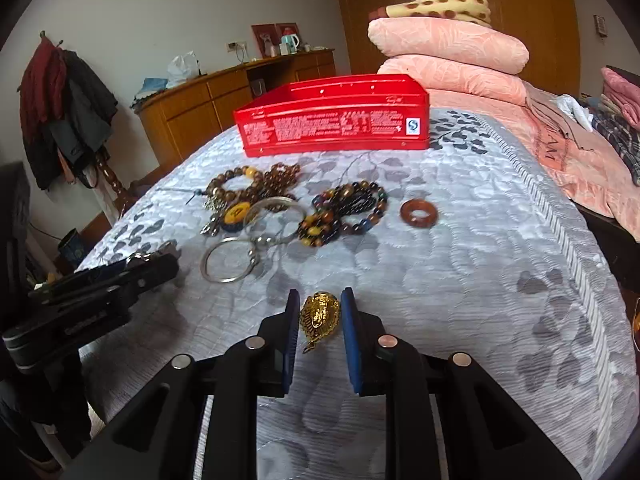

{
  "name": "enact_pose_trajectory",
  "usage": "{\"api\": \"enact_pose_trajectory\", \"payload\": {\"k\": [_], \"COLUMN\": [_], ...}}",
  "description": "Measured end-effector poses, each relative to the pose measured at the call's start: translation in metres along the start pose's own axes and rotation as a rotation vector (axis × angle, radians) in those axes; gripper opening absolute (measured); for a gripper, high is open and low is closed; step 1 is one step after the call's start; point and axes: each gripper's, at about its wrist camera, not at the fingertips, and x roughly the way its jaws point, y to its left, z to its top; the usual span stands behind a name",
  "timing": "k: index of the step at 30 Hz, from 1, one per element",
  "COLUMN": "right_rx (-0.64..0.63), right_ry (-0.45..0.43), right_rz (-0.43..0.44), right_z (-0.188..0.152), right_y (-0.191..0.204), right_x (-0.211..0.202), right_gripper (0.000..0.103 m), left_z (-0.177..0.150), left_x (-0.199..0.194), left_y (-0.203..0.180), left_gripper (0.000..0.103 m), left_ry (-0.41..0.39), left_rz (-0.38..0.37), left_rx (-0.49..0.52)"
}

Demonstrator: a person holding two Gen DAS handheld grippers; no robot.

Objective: Organize jewelry
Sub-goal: 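Carry the gold pendant and silver watch into the red tin and release both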

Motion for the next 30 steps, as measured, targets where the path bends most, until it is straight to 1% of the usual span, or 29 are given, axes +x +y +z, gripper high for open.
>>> {"api": "enact_pose_trajectory", "payload": {"k": [4, 9, 12, 15, 17, 18, 20, 21, 24, 27, 30], "right_rx": [-0.002, 0.0, -0.01, -0.012, -0.012, -0.016, -0.022, -0.021, -0.031, -0.026, -0.016], "right_ry": [-0.024, -0.056, -0.082, -0.111, -0.127, -0.14, -0.152, -0.153, -0.168, -0.159, -0.134], "right_rz": [-0.006, 0.007, 0.005, 0.019, 0.028, 0.035, 0.047, 0.057, 0.063, 0.079, 0.075], "right_z": [0.012, 0.034, 0.051, 0.076, 0.095, 0.11, 0.128, 0.144, 0.175, 0.2, 0.217], "right_y": [-0.006, -0.013, -0.017, -0.025, -0.03, -0.033, -0.037, -0.039, -0.042, -0.046, -0.052], "right_x": [-0.004, -0.006, -0.006, -0.002, 0.002, 0.007, 0.013, 0.021, 0.039, 0.063, 0.094], "right_gripper": [0.021, 0.021, 0.021, 0.021, 0.021, 0.021, 0.021, 0.021, 0.021, 0.021, 0.021], "left_z": [0.009, 0.031, 0.048, 0.067, 0.085, 0.094, 0.117, 0.129, 0.164, 0.198, 0.216], "left_x": [-0.006, -0.006, -0.005, -0.001, 0.005, 0.007, 0.015, 0.021, 0.037, 0.062, 0.09], "left_y": [-0.003, -0.009, -0.013, -0.018, -0.023, -0.024, -0.027, -0.029, -0.034, -0.041, -0.046], "left_gripper": [0.043, 0.043, 0.043, 0.043, 0.043, 0.043, 0.043, 0.043, 0.043, 0.043, 0.043], "left_ry": [-0.026, -0.062, -0.082, -0.109, -0.13, -0.139, -0.162, -0.17, -0.192, -0.191, -0.169], "left_rz": [-0.007, -0.025, -0.041, -0.053, -0.057, -0.06, -0.072, -0.074, -0.077, -0.088, -0.069], "left_rx": [0.004, 0.009, 0.014, 0.028, 0.035, 0.038, 0.043, 0.044, 0.052, 0.059, 0.067]}}
